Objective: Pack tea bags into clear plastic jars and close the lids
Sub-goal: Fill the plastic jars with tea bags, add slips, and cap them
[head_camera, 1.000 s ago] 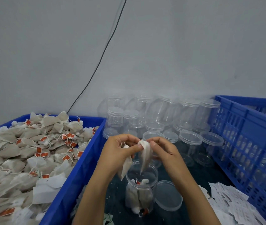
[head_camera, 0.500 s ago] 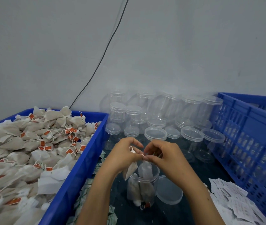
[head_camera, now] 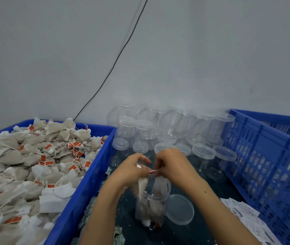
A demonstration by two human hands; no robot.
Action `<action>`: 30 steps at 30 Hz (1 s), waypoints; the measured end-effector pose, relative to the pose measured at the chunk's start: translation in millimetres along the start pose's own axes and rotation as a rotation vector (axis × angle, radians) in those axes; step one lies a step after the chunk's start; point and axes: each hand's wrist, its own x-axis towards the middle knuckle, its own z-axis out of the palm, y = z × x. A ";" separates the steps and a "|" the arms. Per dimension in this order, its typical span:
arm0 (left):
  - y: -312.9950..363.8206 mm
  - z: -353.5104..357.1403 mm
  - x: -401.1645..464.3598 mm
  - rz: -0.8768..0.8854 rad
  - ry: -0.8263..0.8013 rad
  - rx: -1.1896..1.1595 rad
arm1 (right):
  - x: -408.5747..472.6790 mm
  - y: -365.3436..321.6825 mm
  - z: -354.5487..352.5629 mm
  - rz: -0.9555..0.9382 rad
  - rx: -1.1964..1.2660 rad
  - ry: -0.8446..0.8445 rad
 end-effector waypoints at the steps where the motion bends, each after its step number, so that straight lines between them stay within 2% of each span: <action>1: 0.0 -1.2 -0.6 -0.002 -0.018 -0.043 | -1.2 1.7 -0.5 0.023 0.103 -0.003; 3: 0.6 -3.0 -1.7 0.014 -0.039 -0.138 | -4.7 7.4 -3.2 0.060 0.297 0.001; 6: 3.1 -2.0 -1.9 0.054 0.009 -0.283 | -7.9 14.5 -5.7 0.103 0.397 0.029; 9: 4.3 0.1 1.0 0.090 0.097 -0.312 | -8.7 18.7 -6.1 0.127 0.337 0.096; 11: 3.6 -0.8 2.7 0.135 0.169 -0.351 | -9.9 19.0 -8.6 0.084 0.209 0.097; 16: 3.5 -5.7 6.3 0.277 0.306 -0.661 | -8.4 -6.4 -6.5 -0.112 -0.289 -0.192; 19: 4.0 -3.6 9.2 0.294 0.358 -0.706 | -6.0 -33.0 13.6 -0.182 -0.413 -0.380; 22: 3.3 0.0 10.8 0.289 0.373 -0.686 | -0.7 -31.2 18.6 -0.192 -0.364 -0.530; 25: 1.8 3.6 12.3 0.252 0.338 -0.683 | 2.2 -10.9 -1.5 -0.116 -0.078 -0.655; 27: 2.5 7.0 12.4 0.247 0.327 -0.675 | 0.4 0.9 -13.9 -0.025 0.217 -0.541; 30: 7.1 16.5 9.6 0.259 0.304 -0.652 | -6.5 10.2 -20.9 -0.007 0.419 -0.141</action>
